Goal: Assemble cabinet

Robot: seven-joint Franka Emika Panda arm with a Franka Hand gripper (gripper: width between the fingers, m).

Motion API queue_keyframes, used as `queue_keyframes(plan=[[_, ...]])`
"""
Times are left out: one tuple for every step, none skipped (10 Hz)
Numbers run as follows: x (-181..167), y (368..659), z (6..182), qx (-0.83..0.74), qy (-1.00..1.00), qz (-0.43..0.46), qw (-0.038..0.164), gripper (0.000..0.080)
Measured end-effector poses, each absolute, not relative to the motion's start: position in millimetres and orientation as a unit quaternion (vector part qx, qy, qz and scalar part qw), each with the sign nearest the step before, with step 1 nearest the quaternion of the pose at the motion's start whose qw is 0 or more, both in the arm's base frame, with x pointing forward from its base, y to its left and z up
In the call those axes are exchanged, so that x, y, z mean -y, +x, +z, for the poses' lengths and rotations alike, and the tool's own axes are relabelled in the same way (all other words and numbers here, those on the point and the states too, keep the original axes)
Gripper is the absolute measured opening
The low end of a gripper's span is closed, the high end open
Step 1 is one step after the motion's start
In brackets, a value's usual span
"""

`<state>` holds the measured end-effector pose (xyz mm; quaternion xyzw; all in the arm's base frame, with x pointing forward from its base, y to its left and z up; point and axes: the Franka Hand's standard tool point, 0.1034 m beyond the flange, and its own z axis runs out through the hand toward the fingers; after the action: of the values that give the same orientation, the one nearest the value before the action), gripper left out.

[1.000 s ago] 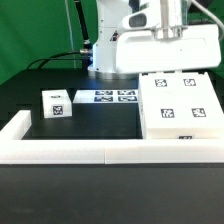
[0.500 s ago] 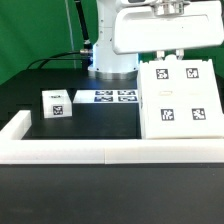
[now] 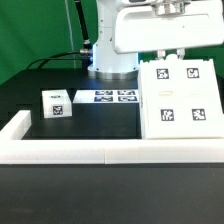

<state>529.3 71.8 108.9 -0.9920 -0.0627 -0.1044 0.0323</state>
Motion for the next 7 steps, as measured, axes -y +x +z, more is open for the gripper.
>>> queue_keyframes(plan=[[-73.1, 530.4, 113.8, 0.064, -0.992, -0.104, 0.033, 0.0002], [-73.3, 530.8, 116.5, 0.064, -0.992, -0.104, 0.034, 0.0002], [-73.0, 530.6, 117.5, 0.064, -0.992, -0.104, 0.034, 0.0002], [-72.3, 530.1, 119.3, 0.064, -0.992, -0.101, 0.034, 0.0002], [-72.4, 529.9, 118.4, 0.064, -0.992, -0.101, 0.034, 0.0002], [-72.4, 529.7, 118.1, 0.064, -0.992, -0.101, 0.034, 0.0002], [-72.4, 529.7, 118.1, 0.064, -0.992, -0.1, 0.034, 0.0002]])
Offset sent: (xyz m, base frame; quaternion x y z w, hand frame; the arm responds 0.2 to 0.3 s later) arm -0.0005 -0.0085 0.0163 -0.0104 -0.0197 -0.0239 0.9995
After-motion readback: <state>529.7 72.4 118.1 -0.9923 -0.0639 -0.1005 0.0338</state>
